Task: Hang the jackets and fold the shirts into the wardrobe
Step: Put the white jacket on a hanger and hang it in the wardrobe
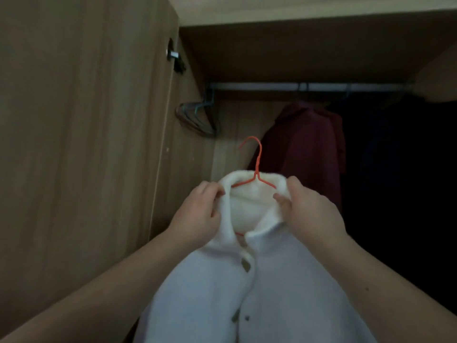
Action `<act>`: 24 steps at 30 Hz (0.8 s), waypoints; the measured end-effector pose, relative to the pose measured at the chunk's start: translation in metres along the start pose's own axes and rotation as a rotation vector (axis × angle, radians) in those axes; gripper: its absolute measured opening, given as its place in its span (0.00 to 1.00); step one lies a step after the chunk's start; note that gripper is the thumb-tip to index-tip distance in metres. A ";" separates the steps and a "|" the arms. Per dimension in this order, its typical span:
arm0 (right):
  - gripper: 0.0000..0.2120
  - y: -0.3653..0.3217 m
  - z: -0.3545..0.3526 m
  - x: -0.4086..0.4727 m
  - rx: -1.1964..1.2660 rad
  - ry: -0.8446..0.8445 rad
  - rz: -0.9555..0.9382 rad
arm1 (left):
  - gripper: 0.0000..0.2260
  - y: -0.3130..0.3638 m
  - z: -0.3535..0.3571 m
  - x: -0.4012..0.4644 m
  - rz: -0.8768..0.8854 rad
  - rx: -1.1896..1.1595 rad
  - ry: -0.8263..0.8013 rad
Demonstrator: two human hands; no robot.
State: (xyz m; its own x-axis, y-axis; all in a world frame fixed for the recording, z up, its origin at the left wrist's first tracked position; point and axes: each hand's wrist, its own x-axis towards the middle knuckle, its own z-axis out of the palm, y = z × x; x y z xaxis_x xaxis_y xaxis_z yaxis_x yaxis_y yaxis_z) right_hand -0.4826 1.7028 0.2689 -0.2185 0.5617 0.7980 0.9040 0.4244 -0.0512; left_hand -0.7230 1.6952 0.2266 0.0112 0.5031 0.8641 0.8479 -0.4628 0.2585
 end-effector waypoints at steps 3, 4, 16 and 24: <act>0.12 0.006 0.003 0.060 -0.035 0.046 -0.023 | 0.23 -0.010 0.007 0.048 0.082 0.225 0.035; 0.12 0.008 0.006 0.077 -0.040 0.064 -0.030 | 0.24 -0.016 0.010 0.061 0.121 0.312 0.045; 0.08 0.049 0.031 0.274 -0.270 0.212 0.061 | 0.25 -0.075 0.071 0.227 0.296 0.461 0.294; 0.16 0.059 0.034 0.372 -0.359 0.234 0.200 | 0.26 -0.093 0.139 0.340 0.286 0.333 0.403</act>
State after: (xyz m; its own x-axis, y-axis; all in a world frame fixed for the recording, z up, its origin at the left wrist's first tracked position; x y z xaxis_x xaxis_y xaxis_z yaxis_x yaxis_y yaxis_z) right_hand -0.5232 1.9608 0.5422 0.0246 0.4149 0.9095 0.9988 0.0285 -0.0399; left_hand -0.7242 2.0110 0.4363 0.1168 0.0453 0.9921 0.9623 -0.2524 -0.1017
